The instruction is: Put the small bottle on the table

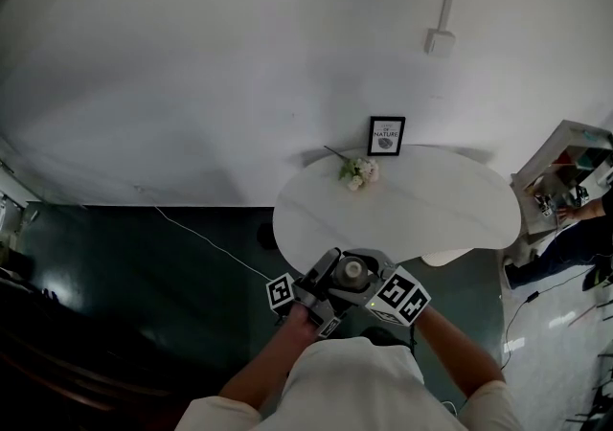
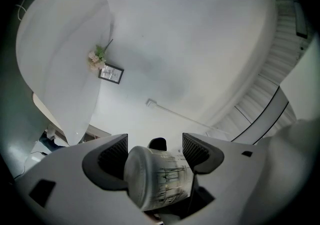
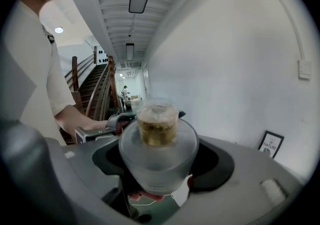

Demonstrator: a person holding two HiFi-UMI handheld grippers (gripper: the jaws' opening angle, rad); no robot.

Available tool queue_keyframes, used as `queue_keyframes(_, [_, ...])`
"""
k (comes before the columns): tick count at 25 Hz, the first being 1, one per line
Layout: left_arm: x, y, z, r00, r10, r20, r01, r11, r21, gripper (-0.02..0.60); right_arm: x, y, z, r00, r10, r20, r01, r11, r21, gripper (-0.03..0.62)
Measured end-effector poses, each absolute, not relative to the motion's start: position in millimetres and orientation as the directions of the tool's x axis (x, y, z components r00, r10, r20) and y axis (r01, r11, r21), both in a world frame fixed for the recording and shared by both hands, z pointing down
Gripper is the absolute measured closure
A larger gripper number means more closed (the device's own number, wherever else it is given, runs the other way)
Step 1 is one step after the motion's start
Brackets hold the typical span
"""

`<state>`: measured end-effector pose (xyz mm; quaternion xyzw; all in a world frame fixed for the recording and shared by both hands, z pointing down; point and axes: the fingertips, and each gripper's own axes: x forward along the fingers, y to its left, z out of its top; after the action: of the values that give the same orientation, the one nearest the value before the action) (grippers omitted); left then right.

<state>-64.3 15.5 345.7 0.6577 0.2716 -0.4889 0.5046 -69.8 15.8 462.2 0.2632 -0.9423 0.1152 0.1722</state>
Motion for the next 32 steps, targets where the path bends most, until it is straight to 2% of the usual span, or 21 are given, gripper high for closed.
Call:
queue_keyframes(12, [-43.8,-26.5,354.6,0.393,-0.162,-0.905,0.824,-0.374,0.425,0.254,-52.5,-24.5,469.8,-0.831,-0.416,0.370,-0.493,0.858,-0.143,0.244])
queue_keyframes(28, [18.0,-135.9,384.0,0.369,-0.251,-0.895,0.772,-0.453,0.446,0.253,9.0,-124.7,497.8,-0.892,-0.241,0.383,-0.331,0.925,-0.188,0.244])
queue_keyframes(29, [20.3,-141.5,391.6,0.382,-0.281,-0.880,0.760,-0.447,0.473,0.253,10.8,-128.4,500.3,-0.895,-0.227,0.385,-0.319,0.928,-0.193,0.244])
queue_keyframes(30, [23.8,-150.0,410.6,0.427,-0.362,-0.828,0.726,-0.408,0.553,0.253,12.4,-132.5,503.6,-0.897,-0.213,0.387,-0.306,0.931,-0.197,0.244])
queue_keyframes(31, [28.6,-161.9,442.8,0.501,-0.491,-0.713,0.660,-0.316,0.682,0.253,13.8,-137.2,507.6,-0.900,-0.198,0.388,-0.293,0.934,-0.203,0.244])
queue_keyframes(32, [33.7,-175.3,480.7,0.572,-0.617,-0.541,0.566,-0.180,0.804,0.253,14.8,-142.3,512.2,-0.903,-0.184,0.388,-0.281,0.936,-0.210,0.244])
